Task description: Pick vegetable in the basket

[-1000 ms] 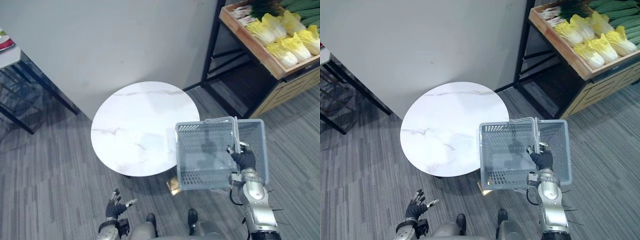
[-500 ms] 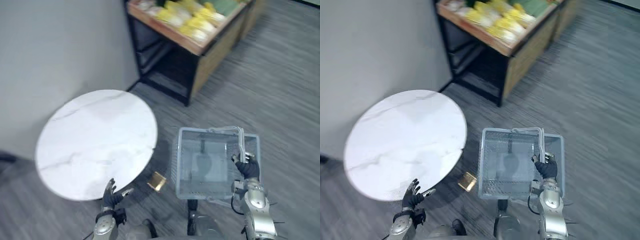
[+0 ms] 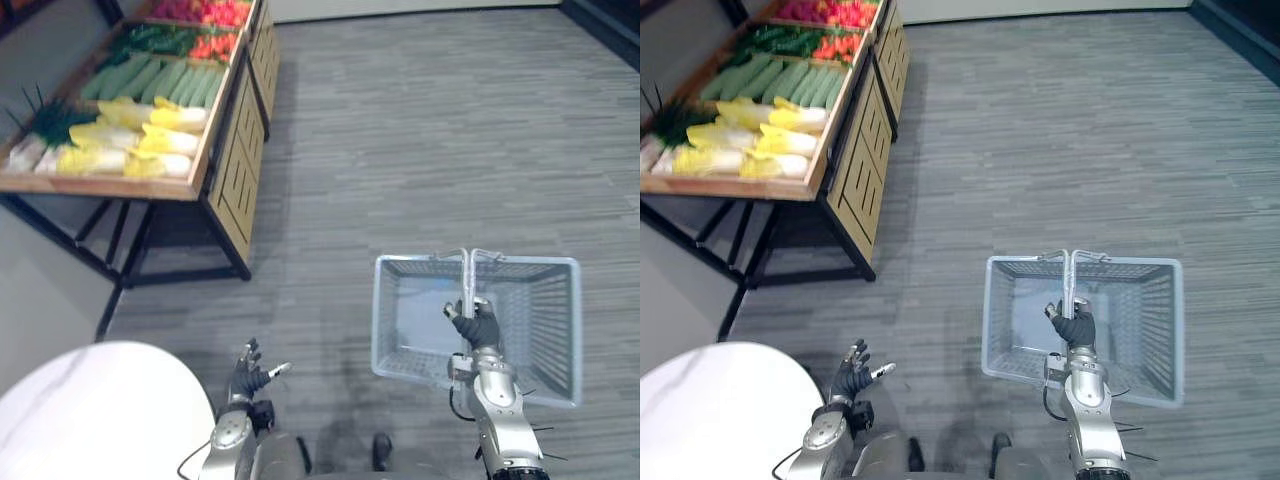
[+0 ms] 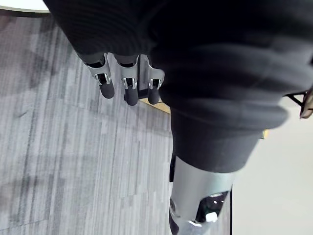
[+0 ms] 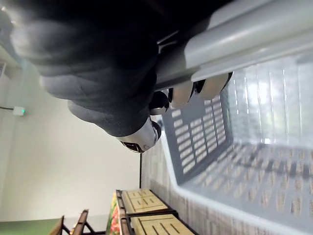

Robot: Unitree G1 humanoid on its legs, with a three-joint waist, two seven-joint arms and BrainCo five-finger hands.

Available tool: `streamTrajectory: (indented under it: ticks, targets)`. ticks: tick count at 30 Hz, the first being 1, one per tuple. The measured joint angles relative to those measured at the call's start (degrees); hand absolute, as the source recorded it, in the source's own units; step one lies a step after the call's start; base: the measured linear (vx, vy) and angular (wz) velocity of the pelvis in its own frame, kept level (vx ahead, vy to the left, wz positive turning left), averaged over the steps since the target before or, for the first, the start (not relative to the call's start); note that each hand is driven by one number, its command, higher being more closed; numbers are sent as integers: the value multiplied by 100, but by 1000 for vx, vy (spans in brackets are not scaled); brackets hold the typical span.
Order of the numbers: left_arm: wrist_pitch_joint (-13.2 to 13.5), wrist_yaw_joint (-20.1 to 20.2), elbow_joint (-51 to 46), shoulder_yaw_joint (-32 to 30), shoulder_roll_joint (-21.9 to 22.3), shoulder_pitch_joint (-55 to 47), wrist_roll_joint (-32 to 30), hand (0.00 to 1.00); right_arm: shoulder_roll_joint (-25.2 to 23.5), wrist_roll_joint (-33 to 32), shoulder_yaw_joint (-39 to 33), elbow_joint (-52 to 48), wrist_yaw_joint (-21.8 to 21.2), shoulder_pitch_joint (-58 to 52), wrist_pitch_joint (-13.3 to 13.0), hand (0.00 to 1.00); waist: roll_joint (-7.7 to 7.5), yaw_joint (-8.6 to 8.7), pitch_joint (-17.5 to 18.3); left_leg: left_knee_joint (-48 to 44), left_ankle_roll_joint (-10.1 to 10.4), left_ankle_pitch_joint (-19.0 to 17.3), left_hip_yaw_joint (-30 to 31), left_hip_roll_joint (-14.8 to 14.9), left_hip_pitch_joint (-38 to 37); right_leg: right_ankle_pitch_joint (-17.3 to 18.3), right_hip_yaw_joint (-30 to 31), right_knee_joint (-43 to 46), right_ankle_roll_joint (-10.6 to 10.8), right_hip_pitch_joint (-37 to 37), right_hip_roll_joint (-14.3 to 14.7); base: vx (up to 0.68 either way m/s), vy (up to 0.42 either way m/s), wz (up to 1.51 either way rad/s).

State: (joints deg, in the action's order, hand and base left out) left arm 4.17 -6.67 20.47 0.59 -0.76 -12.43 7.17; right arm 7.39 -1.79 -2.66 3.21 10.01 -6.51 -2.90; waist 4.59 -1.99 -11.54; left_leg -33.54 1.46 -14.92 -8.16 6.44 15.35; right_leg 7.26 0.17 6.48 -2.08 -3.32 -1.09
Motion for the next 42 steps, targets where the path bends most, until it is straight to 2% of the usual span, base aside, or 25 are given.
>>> streamTrajectory:
  ticks: [1,2,3,6,7,8,10,11,12,14,16,18,19,20,21,23,24,26,28,30,32,33,36,37,42]
  targets:
    - [0,-4,-103,0,29,-15,-4,0,66,-1,29,-21,8,1,-3,100,104,-42,-3,686,158,97,119,-48,64,35,62,-71,57,-66,31,281,267,-86]
    - [8,-11,-280,-16,68,-40,-11,0,180,-3,92,8,13,30,10,100,246,-220,43,1332,292,692,218,-54,37,96,323,-137,140,-117,129,416,280,-84]
    - [10,-28,-401,-22,65,-51,-13,0,184,-4,187,9,29,52,37,100,173,-305,128,1339,197,717,110,-162,94,86,514,-211,162,-153,21,558,334,-57]
    - [18,-103,-645,-141,14,19,-65,0,125,-96,304,273,34,236,35,100,-199,-237,159,948,-447,340,-98,-462,148,525,491,325,780,-1,-373,485,249,-7]
    - [9,-101,-638,-135,27,-14,-66,0,87,-92,316,406,22,274,54,100,-247,-306,157,899,-448,174,-209,-489,-4,690,501,1004,1019,209,-424,600,232,-34]
    - [1,-103,-646,-130,18,-111,-100,0,-36,-72,324,607,-32,274,102,100,-264,-335,145,910,-551,-120,-269,-538,-597,635,494,2958,1824,738,-455,710,227,-21]
    - [-3,-124,-651,-93,-114,-130,-101,0,-131,41,329,710,-62,278,103,100,-361,-253,147,1372,-677,-296,-176,-694,-1436,669,-197,5080,1537,1430,-759,696,125,18]
    - [-2,-137,-654,-96,-114,-128,-99,0,-131,50,329,710,-94,285,103,100,-347,-196,149,1501,-690,-305,-122,-697,-1612,704,-441,5238,1299,1563,-823,566,9,33]
    - [-1,-211,-668,-89,-138,-88,-99,0,-120,78,338,710,-162,326,103,100,-271,-171,123,1911,-688,-303,49,-651,-2074,916,-993,5153,795,1933,-890,597,-24,19]
    - [-1,-226,-665,-72,-142,-4,-97,0,-95,85,343,710,-258,405,106,100,-104,-172,82,2287,-683,-299,105,-436,-2488,1030,-1475,4209,488,2404,-754,730,-73,19]
    - [0,-226,-655,-71,-154,100,-95,0,-47,85,374,709,-295,497,105,100,-66,-65,60,2258,-629,-315,270,-296,-2677,609,-1239,2692,458,2817,-502,608,-130,49]
    - [9,-234,-647,-80,-179,146,-95,0,20,93,375,697,-294,506,106,100,-103,86,78,2193,-214,-464,480,-178,-2995,-479,-430,963,562,2825,-236,615,-208,79]
    - [11,-247,-651,-101,-280,92,-98,0,19,132,403,681,-289,462,106,100,-244,124,129,2005,124,-678,647,-167,-3247,-1408,46,180,514,2657,-207,900,-353,72]
    - [-22,-245,-436,-92,-131,137,-101,0,150,164,429,725,-284,494,134,100,47,88,158,1480,225,-788,798,119,-3310,-1806,-61,873,526,2667,10,878,-358,61]
    - [-30,-245,-428,-93,-76,145,-105,0,221,187,441,727,-284,519,173,100,132,101,196,1062,217,-640,892,260,-3115,-1589,-181,1059,309,2667,80,817,-371,64]
    - [-27,-267,-408,-120,66,264,-107,0,214,240,462,699,-271,533,175,100,209,84,116,-987,228,865,881,631,-2155,-1037,-562,1122,145,2123,136,620,-295,74]
    - [-7,-271,-423,-123,159,259,-99,0,149,240,484,688,-248,496,183,100,215,-53,77,-2151,193,784,390,1098,-1633,-922,-740,684,14,1401,224,619,-245,52]
    - [8,-274,-497,-132,160,253,-100,0,92,226,366,587,-210,459,180,100,60,-198,9,-2440,-64,216,-180,1010,-882,-847,-931,72,-90,583,74,561,-174,64]
    - [13,-285,-664,-146,163,229,-109,0,96,223,253,553,-164,459,180,100,43,-221,-3,-2086,-109,-17,-426,824,-457,-812,-1072,-192,-66,291,-20,479,-75,61]
    - [12,-343,-1081,-140,169,177,-167,0,127,220,-69,539,-116,413,166,100,12,-215,-44,-592,-57,-32,-1074,498,42,-628,-1471,-489,147,-186,-188,469,8,82]
    - [15,-344,-1611,-128,200,136,-356,0,211,217,-349,536,-37,286,141,100,121,-189,8,928,94,571,-1650,347,74,-341,-1790,-475,384,-494,-214,364,74,90]
    - [31,-360,-2032,-140,224,56,-479,0,276,212,-500,583,19,162,120,100,194,-209,76,1329,-835,1069,-1949,290,-33,-91,-1929,-364,526,-667,-200,440,118,90]
    - [54,-662,-3227,-361,288,-4,-1206,0,131,170,-655,712,112,162,100,100,-203,-214,70,1569,-1013,903,-1753,-375,-100,168,-2324,-142,743,-750,-640,422,114,82]
    - [70,-737,-3372,-373,290,-8,-1307,0,95,169,-710,758,113,161,101,100,-200,-217,72,1576,-1038,870,-1684,-442,-144,196,-2377,47,788,-744,-709,356,83,71]
    - [286,-1143,-4012,-285,232,24,-1841,0,0,175,-811,1175,101,34,96,100,-187,-168,61,2047,-1056,668,-833,-855,-1166,262,-2170,3501,1077,-51,-1311,378,92,92]
